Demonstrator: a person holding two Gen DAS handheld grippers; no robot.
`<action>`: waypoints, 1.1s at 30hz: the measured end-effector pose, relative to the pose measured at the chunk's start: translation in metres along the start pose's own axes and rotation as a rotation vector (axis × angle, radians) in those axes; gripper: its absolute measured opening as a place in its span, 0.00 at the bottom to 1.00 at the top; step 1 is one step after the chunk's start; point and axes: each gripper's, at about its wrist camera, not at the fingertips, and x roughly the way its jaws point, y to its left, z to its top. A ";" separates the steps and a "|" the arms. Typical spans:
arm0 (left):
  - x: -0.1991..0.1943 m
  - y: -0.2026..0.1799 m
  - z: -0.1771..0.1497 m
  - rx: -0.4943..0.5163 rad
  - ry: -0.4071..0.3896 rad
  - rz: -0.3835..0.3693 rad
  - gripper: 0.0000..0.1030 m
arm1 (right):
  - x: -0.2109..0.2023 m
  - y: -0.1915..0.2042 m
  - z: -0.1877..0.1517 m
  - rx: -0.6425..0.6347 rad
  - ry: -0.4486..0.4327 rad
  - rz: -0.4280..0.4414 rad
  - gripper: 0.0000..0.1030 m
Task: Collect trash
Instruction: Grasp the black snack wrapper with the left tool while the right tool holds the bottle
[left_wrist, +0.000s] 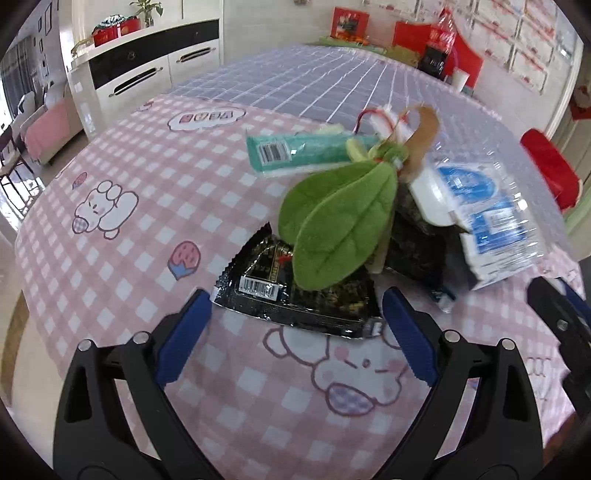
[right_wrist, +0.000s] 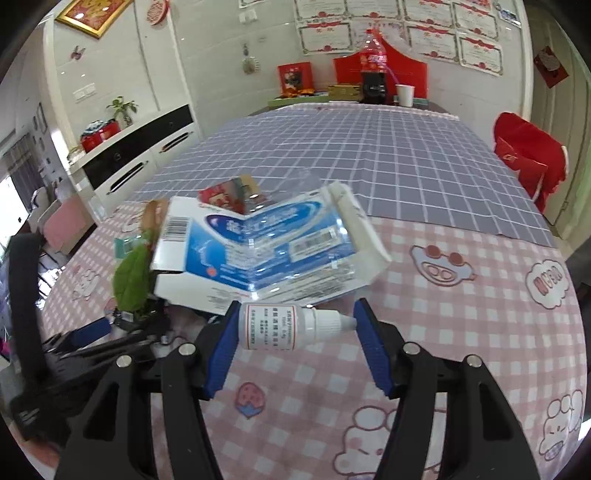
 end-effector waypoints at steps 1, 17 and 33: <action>0.001 -0.002 0.000 0.012 0.006 -0.002 0.86 | 0.000 0.002 0.000 -0.004 0.000 0.003 0.59; -0.026 0.029 -0.022 -0.027 -0.043 -0.028 0.11 | -0.011 0.016 -0.011 -0.004 0.001 0.017 0.59; -0.056 0.053 -0.020 0.048 -0.141 -0.029 0.85 | -0.024 0.042 -0.017 -0.052 -0.003 0.054 0.59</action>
